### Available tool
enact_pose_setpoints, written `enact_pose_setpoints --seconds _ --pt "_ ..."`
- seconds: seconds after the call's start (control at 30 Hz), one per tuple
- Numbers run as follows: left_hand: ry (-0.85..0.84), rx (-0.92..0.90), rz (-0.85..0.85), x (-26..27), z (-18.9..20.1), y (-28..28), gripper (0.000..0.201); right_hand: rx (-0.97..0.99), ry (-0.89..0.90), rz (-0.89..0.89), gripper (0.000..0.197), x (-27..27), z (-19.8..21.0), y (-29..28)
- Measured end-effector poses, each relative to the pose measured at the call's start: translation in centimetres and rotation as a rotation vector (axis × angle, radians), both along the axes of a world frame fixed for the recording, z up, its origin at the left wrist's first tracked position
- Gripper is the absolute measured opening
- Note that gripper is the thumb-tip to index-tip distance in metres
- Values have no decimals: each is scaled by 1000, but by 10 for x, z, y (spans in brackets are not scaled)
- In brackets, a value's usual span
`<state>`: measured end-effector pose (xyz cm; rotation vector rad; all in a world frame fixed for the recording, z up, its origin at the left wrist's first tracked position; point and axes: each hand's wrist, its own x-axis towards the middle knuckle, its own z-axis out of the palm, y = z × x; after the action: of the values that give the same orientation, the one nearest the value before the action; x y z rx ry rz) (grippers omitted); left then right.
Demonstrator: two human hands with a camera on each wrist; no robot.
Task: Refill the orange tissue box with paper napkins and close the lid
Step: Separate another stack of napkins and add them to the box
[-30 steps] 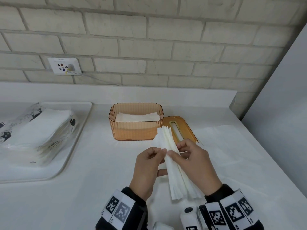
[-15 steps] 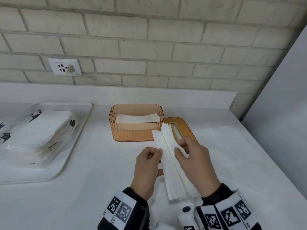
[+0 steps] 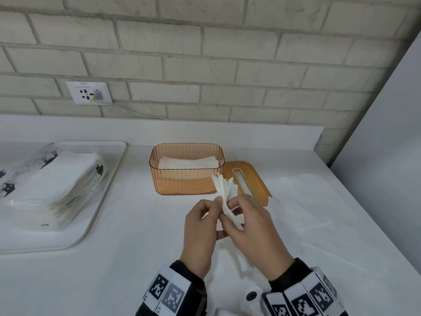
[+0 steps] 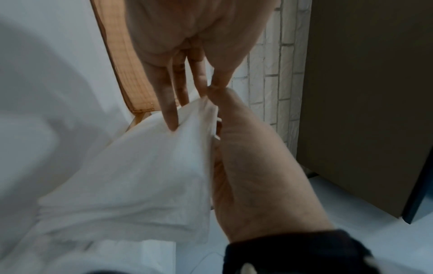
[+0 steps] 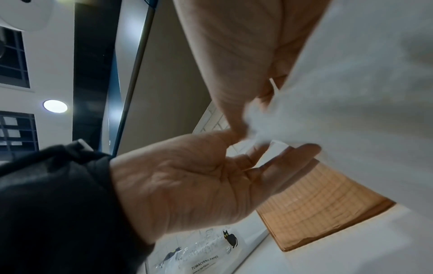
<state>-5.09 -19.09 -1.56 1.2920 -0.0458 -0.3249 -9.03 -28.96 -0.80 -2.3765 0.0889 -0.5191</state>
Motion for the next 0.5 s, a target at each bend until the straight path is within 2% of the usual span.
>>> enact_pose_setpoints --seconds 0.07,0.2,0.5 --pt "2 -25 -16 -2 2 0 31 64 21 -9 17 -1 0 -2" --pt "-5 -5 4 -4 -1 -2 22 158 11 -48 3 -2 -1 -6" --pt "49 78 35 -1 -6 -4 27 440 78 -80 19 -2 -11 -17"
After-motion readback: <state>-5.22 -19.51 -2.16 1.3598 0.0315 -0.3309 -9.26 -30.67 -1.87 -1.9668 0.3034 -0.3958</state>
